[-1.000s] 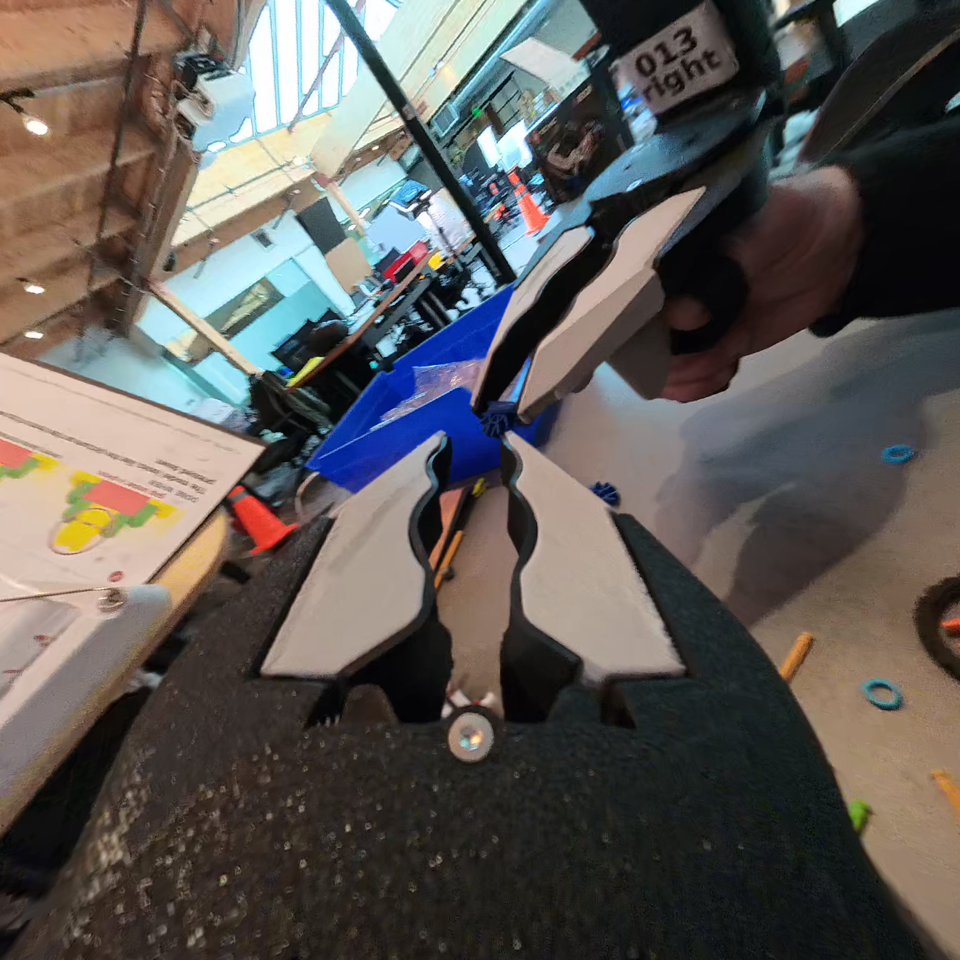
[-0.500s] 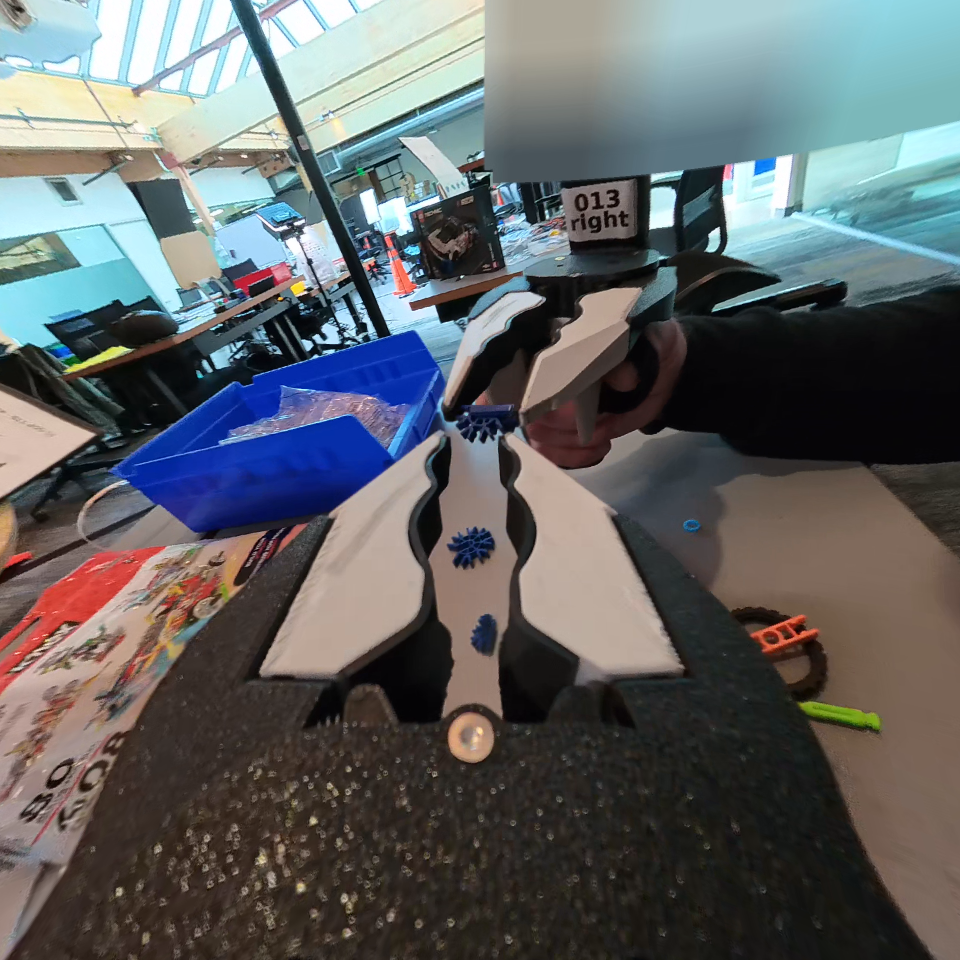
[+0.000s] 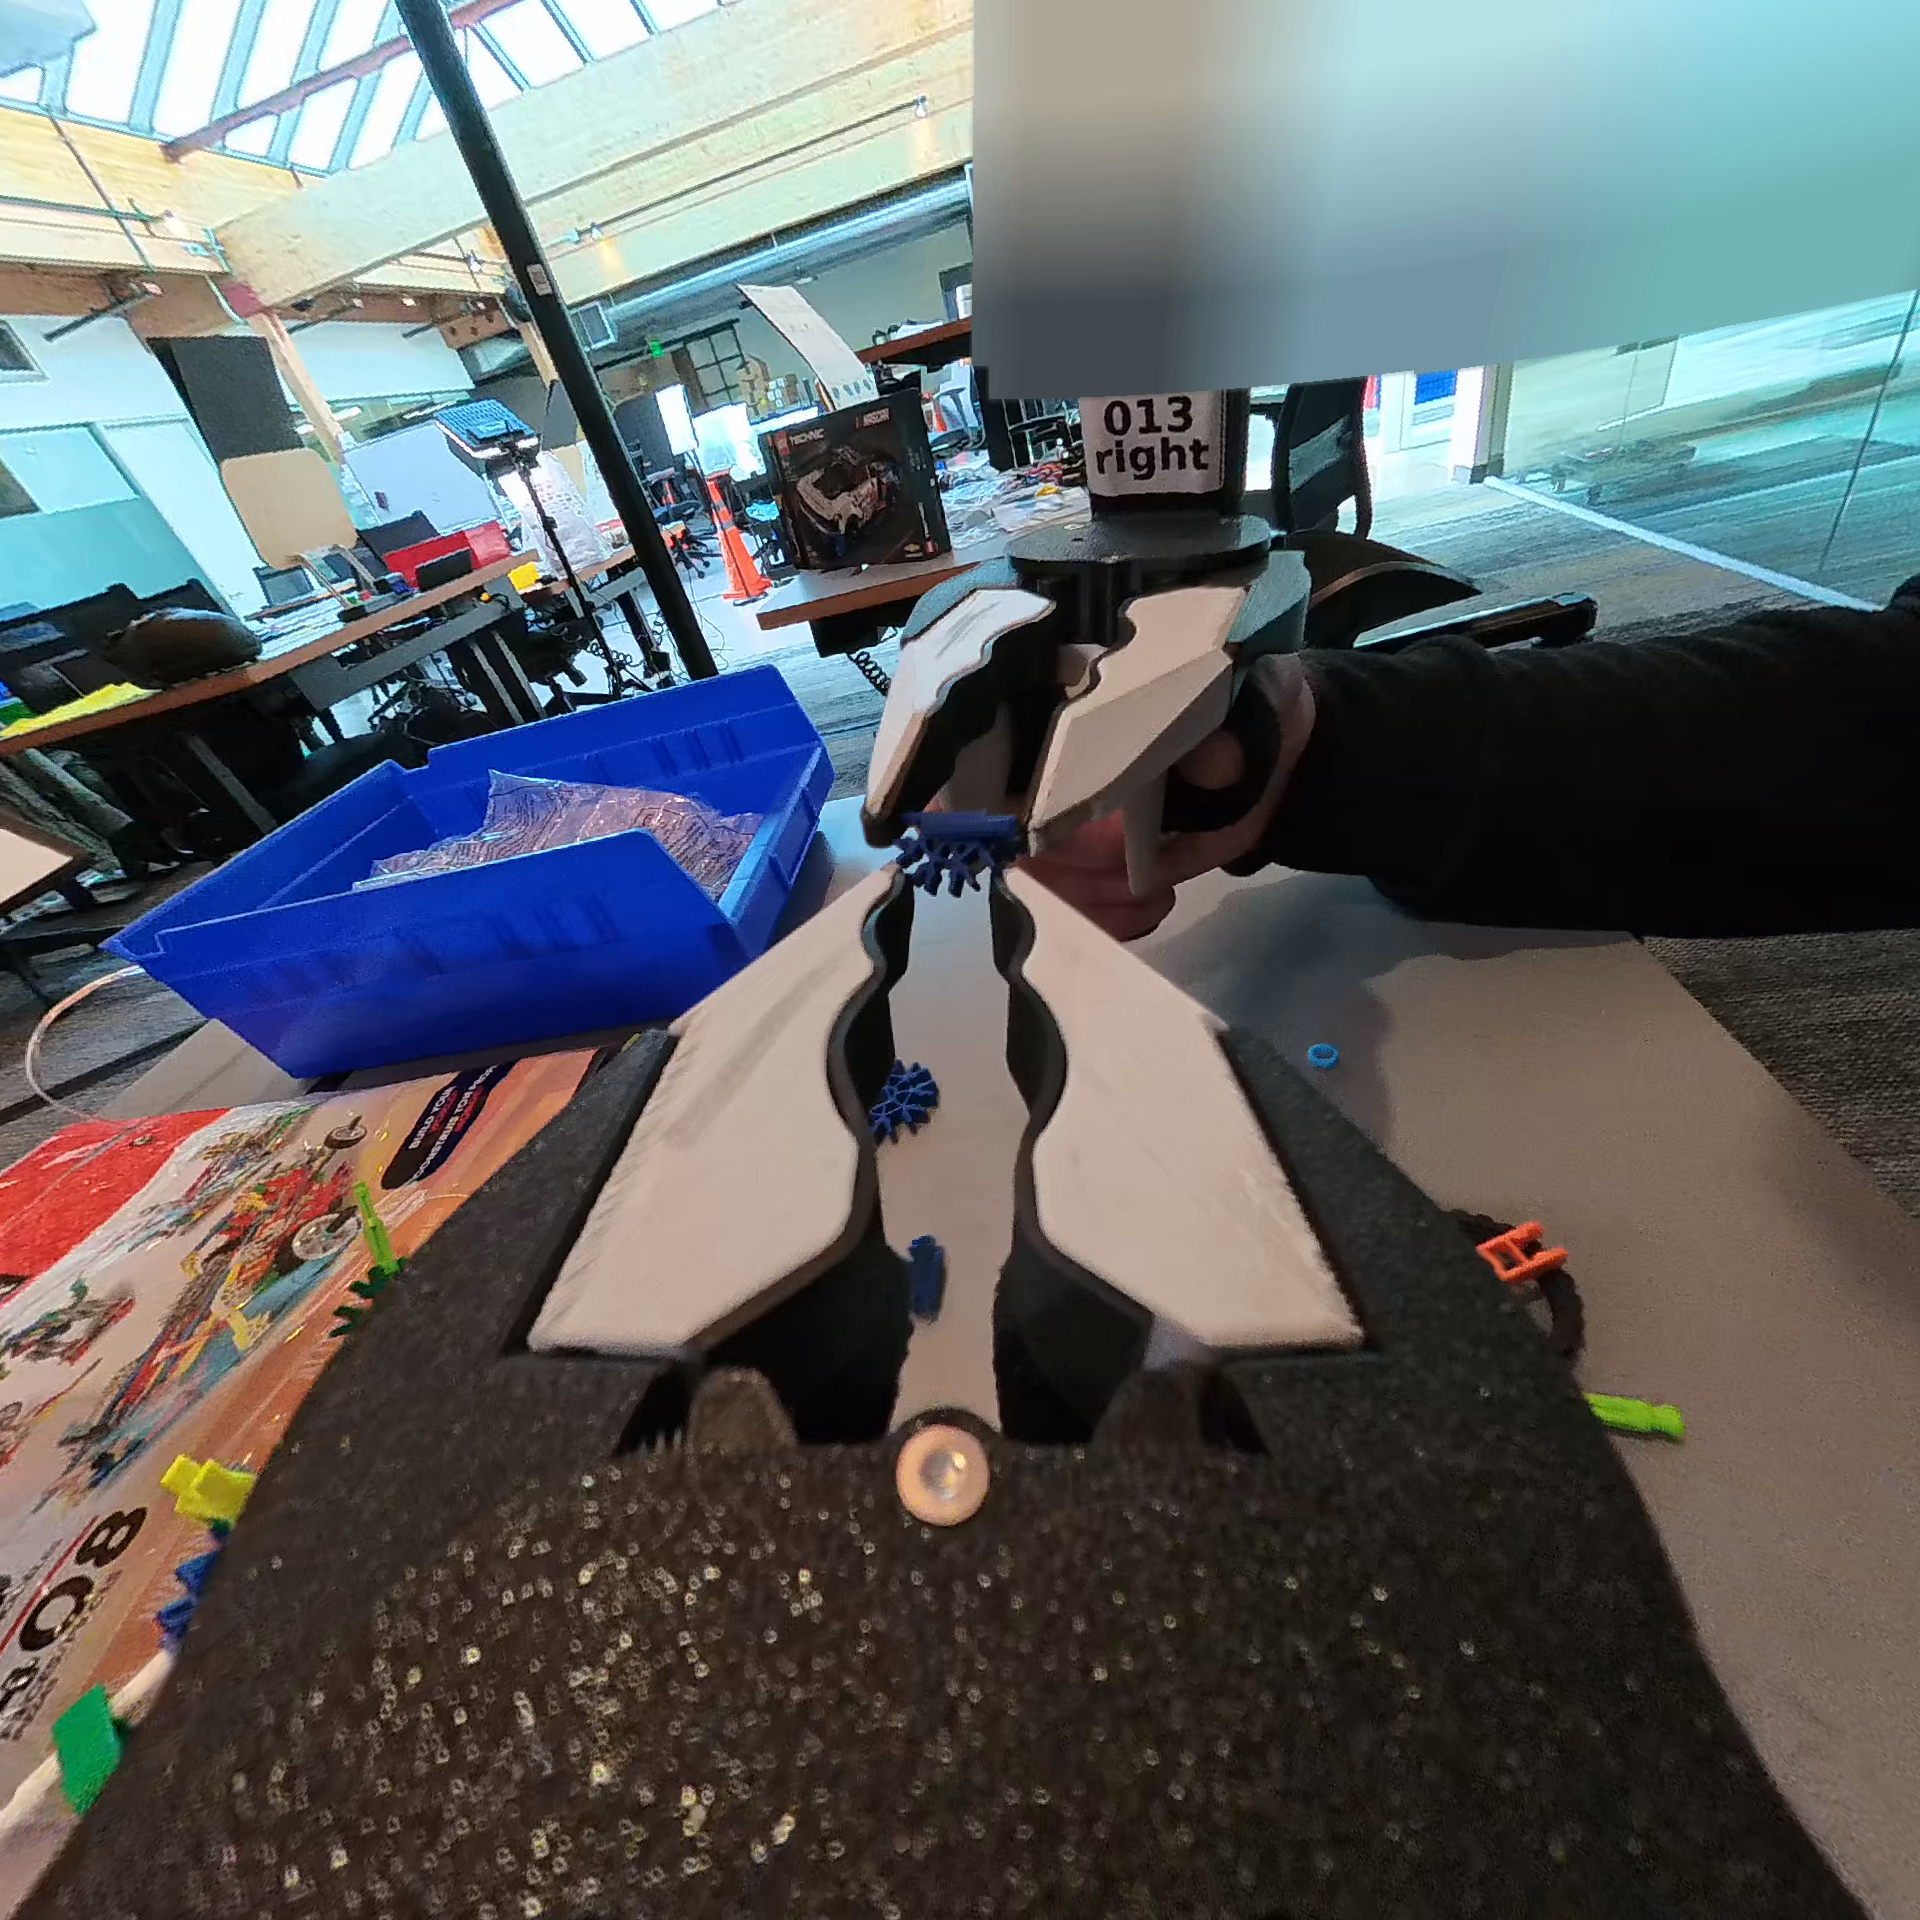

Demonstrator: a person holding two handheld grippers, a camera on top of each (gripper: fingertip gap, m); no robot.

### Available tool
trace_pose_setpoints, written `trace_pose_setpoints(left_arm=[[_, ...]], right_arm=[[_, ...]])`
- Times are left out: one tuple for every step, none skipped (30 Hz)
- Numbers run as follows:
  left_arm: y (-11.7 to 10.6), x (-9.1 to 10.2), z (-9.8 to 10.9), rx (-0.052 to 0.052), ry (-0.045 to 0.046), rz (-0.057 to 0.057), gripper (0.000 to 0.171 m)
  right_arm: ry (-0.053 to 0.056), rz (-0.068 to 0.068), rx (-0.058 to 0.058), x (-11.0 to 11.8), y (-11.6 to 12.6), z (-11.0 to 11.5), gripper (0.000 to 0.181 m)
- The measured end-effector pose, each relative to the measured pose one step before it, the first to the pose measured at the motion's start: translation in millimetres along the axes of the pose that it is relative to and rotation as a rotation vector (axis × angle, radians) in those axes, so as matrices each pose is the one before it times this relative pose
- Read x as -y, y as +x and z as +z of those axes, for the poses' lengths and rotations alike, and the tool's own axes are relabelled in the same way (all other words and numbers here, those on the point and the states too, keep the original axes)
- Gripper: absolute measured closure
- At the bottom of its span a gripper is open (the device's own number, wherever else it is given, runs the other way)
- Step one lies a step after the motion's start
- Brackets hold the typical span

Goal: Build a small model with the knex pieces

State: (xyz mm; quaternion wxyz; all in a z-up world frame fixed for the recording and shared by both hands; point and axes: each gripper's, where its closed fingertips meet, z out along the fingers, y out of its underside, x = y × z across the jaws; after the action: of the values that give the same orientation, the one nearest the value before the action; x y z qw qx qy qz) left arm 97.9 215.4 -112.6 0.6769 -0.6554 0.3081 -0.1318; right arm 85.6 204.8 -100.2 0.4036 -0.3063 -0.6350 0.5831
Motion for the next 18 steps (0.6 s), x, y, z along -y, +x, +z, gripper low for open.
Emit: trace_pose_setpoints(left_arm=[[-0.60,-0.63,-0.36,0.0031,-0.00602,0.0081,0.159],[-0.55,0.00,-0.47,0.0021,-0.00216,0.0040,0.160],[-0.62,0.59,-0.73,0.0023,0.00114,0.0019,0.162],[-2.10,1.18,-1.56,0.0085,0.00712,0.0011,0.169],[-3.08,1.69,-1.96,0.0098,0.00818,-0.0064,0.171],[-2.64,1.56,-1.86,0.0040,0.00665,-0.0105,0.171],[-1.80,1.13,-1.52,0.0001,0.00472,-0.0096,0.171],[-1.79,-0.35,-0.54,0.0044,-0.00045,-0.0056,0.171],[-1.65,-2.09,-0.27,0.0059,-0.00734,-0.0031,0.171],[-0.44,-3.07,0.09,-0.0009,-0.01093,-0.0003,0.171],[-0.34,-1.85,0.22,0.0002,-0.00377,-0.0025,0.171],[-0.41,-1.20,0.24,-0.0001,-0.00205,-0.0069,0.171],[-0.55,-1.81,0.46,-0.0006,-0.00811,-0.0110,0.171],[-1.29,-1.84,0.57,-0.0001,-0.00844,-0.0170,0.170],[-0.42,-1.10,0.15,-0.0061,-0.00081,-0.0194,0.169],[-0.16,-0.42,-0.11,-0.0062,0.00566,-0.0171,0.168],[-0.03,-0.71,0.00,-0.0056,0.00187,-0.0127,0.165],[0.36,-0.99,0.36,-0.0058,-0.00284,-0.0065,0.164]], right_arm=[[-0.0038,-0.0036,-0.0037,-0.59,0.46,0.01,0.157],[-0.0015,-0.0037,-0.0039,-0.15,0.40,-0.22,0.157],[0.0022,0.0001,-0.0043,0.46,0.86,-0.67,0.157],[0.0023,0.0018,-0.0052,0.59,1.41,-0.95,0.157],[0.0010,0.0003,-0.0055,0.27,1.23,-0.75,0.157],[0.0013,0.0013,0.0012,0.27,-0.20,-0.05,0.157],[-0.0015,0.0012,0.0060,-0.56,-1.36,0.88,0.157],[-0.0109,-0.0031,-0.0024,-2.34,-0.13,1.57,0.157],[-0.0137,-0.0027,-0.0051,-2.69,0.76,1.08,0.157],[-0.0072,0.0013,-0.0029,-1.38,0.82,0.33,0.157],[-0.0027,0.0008,-0.0046,-0.44,0.99,-0.07,0.157],[-0.0008,-0.0028,-0.0086,-0.12,1.35,-0.38,0.157],[0.0025,-0.0035,-0.0061,0.76,0.94,-0.51,0.157],[0.0042,-0.0008,-0.0019,0.98,0.30,-0.56,0.157],[0.0010,0.0002,-0.0018,0.41,0.37,-0.43,0.157],[-0.0021,-0.0016,-0.0045,-0.30,0.78,-0.06,0.157],[-0.0027,-0.0026,-0.0050,-0.43,0.64,0.25,0.157],[-0.0024,-0.0028,-0.0045,-0.45,0.39,0.37,0.157]])
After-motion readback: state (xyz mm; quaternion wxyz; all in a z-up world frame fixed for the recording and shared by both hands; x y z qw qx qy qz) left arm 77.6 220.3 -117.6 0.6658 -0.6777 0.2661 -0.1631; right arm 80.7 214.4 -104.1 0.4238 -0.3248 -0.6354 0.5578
